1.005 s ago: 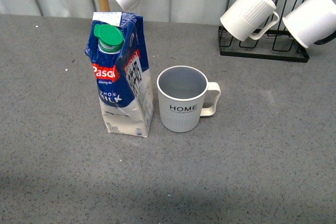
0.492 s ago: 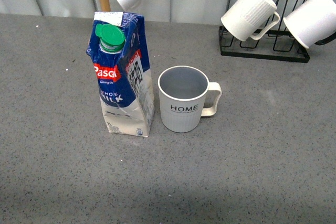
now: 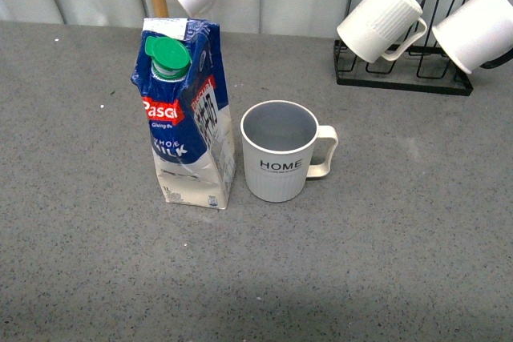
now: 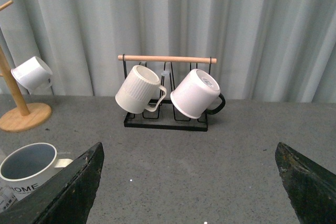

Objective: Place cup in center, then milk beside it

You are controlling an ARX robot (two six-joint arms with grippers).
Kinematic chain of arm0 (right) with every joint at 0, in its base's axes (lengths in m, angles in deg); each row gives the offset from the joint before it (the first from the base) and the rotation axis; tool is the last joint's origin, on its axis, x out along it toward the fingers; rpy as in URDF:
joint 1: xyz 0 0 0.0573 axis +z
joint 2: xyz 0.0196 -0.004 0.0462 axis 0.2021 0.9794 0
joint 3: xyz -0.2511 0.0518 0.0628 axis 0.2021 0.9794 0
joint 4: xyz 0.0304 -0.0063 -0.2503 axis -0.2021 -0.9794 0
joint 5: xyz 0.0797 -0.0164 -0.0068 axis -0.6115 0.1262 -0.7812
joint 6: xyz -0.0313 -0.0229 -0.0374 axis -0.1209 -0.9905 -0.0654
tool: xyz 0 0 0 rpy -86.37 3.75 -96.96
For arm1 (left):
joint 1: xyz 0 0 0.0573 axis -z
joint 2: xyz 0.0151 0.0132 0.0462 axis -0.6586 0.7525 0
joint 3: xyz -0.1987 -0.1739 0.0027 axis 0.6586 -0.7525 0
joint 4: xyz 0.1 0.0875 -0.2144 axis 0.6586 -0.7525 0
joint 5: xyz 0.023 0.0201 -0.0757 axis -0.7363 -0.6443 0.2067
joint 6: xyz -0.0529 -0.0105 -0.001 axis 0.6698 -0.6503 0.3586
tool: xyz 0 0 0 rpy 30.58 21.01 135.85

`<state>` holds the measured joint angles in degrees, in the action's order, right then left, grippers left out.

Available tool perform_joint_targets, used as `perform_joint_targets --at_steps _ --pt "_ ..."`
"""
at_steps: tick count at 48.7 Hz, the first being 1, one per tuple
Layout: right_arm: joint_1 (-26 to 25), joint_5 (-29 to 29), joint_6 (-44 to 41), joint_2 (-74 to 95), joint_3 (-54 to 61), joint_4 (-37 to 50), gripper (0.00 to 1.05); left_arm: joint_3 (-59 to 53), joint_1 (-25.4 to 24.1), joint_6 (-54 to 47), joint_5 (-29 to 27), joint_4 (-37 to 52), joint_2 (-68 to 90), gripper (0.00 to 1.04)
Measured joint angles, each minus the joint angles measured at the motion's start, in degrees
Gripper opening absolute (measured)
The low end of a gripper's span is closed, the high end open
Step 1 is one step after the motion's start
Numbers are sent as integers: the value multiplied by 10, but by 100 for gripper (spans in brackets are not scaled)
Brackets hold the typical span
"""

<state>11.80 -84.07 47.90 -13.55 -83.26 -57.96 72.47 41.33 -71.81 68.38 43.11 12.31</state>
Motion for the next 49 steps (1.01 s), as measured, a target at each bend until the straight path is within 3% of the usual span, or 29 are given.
perform_joint_targets --at_steps 12,18,26,40,49 --pt "0 0 0 0 0 0 95 0 0 0 0 -29 -28 4" --pt "0 0 0 0 0 0 95 0 0 0 1 -121 -103 4" --pt "0 0 0 0 0 0 95 0 0 0 1 -130 -126 6" --pt "0 0 0 0 0 0 95 0 0 0 1 -131 -126 72" --pt "0 0 0 0 0 0 95 0 0 -1 1 -131 -126 100"
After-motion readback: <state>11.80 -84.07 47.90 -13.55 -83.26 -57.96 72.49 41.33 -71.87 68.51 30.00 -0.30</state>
